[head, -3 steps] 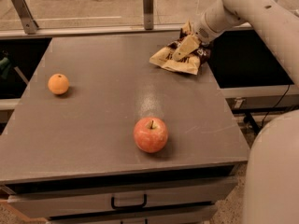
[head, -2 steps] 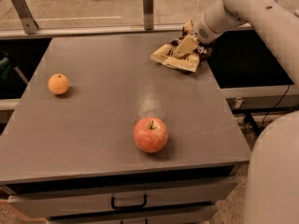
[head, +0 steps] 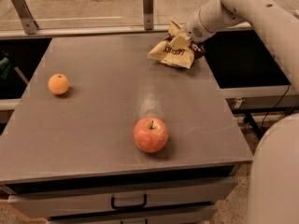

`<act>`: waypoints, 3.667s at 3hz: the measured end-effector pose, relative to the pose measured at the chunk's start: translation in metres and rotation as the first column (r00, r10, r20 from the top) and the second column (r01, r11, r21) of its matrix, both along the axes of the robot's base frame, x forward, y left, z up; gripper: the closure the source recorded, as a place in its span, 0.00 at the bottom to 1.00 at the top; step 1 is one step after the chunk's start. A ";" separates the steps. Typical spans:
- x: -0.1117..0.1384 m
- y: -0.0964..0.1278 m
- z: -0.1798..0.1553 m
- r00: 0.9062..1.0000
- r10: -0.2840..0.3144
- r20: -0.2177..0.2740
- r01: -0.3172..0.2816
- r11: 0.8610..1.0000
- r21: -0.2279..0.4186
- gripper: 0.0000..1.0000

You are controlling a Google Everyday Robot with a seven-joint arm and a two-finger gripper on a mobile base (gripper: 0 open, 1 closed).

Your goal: Move brown chip bag near orange

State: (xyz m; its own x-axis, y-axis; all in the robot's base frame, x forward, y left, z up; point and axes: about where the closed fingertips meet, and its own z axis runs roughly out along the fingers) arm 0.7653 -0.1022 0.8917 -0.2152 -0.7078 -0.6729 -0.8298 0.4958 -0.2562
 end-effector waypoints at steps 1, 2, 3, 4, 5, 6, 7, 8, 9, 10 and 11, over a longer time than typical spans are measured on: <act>-0.015 0.023 0.043 0.994 0.081 0.069 -0.084 0.996 0.043 1.00; -0.035 0.040 0.094 0.981 0.134 0.143 -0.149 0.984 0.097 1.00; -0.035 0.040 0.094 0.981 0.134 0.143 -0.149 0.984 0.097 1.00; -0.040 0.066 0.076 0.973 0.201 0.114 -0.213 0.972 0.102 1.00; -0.049 0.111 0.058 0.947 0.309 0.089 -0.318 0.939 0.129 1.00; -0.060 0.155 0.051 0.910 0.407 0.085 -0.416 0.894 0.167 1.00; -0.073 0.187 0.053 0.872 0.480 0.092 -0.488 0.850 0.198 1.00; -0.087 0.209 0.055 0.844 0.527 0.095 -0.534 0.815 0.225 1.00; -0.102 0.225 0.056 0.825 0.557 0.094 -0.561 0.789 0.251 1.00; -0.113 0.236 0.051 0.821 0.566 0.068 -0.563 0.785 0.261 0.81; -0.117 0.239 0.047 0.825 0.562 0.057 -0.555 0.789 0.263 0.59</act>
Offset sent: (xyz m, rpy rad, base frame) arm -0.0621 0.0482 0.1596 0.1737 -0.2271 0.1971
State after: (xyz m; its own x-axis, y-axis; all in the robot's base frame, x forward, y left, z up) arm 0.6483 0.1366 0.9389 0.1458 -0.5119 -0.8466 -0.9865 -0.0112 -0.1632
